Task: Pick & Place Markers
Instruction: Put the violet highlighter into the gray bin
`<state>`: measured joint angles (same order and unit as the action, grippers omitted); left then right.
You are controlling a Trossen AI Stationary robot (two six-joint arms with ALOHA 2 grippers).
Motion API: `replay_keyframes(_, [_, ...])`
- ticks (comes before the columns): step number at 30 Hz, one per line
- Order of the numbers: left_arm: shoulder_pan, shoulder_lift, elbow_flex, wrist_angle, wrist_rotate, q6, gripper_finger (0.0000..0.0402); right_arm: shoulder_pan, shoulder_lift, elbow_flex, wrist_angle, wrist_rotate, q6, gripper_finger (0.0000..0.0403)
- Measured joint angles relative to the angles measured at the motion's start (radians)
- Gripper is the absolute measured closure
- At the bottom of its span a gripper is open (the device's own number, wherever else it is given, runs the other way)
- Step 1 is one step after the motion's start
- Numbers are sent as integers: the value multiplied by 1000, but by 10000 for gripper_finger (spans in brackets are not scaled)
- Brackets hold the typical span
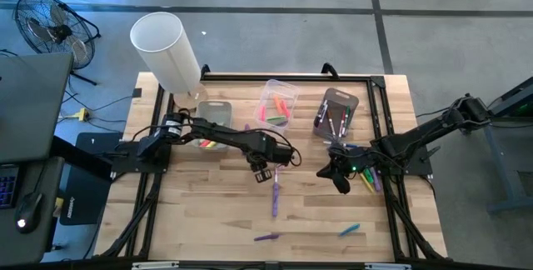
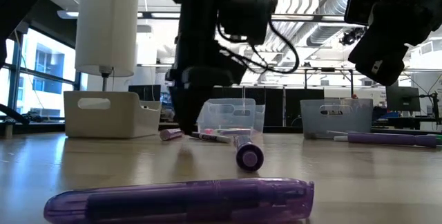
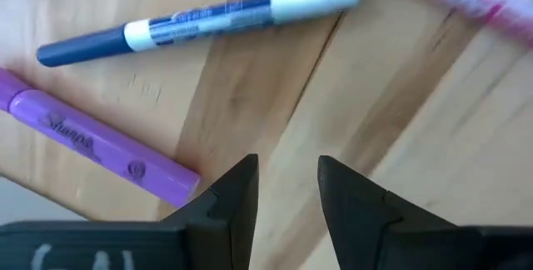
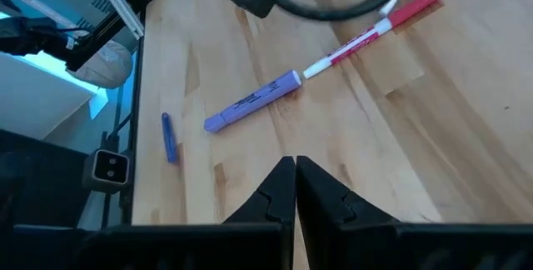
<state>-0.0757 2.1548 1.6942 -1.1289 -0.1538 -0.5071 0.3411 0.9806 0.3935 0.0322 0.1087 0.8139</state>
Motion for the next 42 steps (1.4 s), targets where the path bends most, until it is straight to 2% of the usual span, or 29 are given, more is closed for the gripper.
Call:
replay_keyframes(6, [0,0,82,-31,11,-74,280,0,0,0,35,-8,-1,402])
replay_keyframes(13, [0,-2,177,-137,8,-75,280,0,0,0,49,-7,-2,401])
replay_keyframes(27, [-67,-17,210,-230,9,-77,280,0,0,0,48,-4,-3,401])
replay_keyframes(31, [-91,-29,211,-250,-28,-86,280,0,0,0,48,-3,-9,402])
replay_keyframes(36, [-102,-62,186,-279,-123,-174,280,0,0,0,47,13,-10,401])
replay_keyframes(38, [-101,-86,135,-272,-143,-204,280,0,0,0,47,18,-9,402])
replay_keyframes(40, [-100,-112,71,-197,-142,-206,280,0,0,0,47,23,-9,402])
replay_keyframes(42, [-101,-165,-32,-192,-142,-235,280,0,0,0,47,23,-6,401])
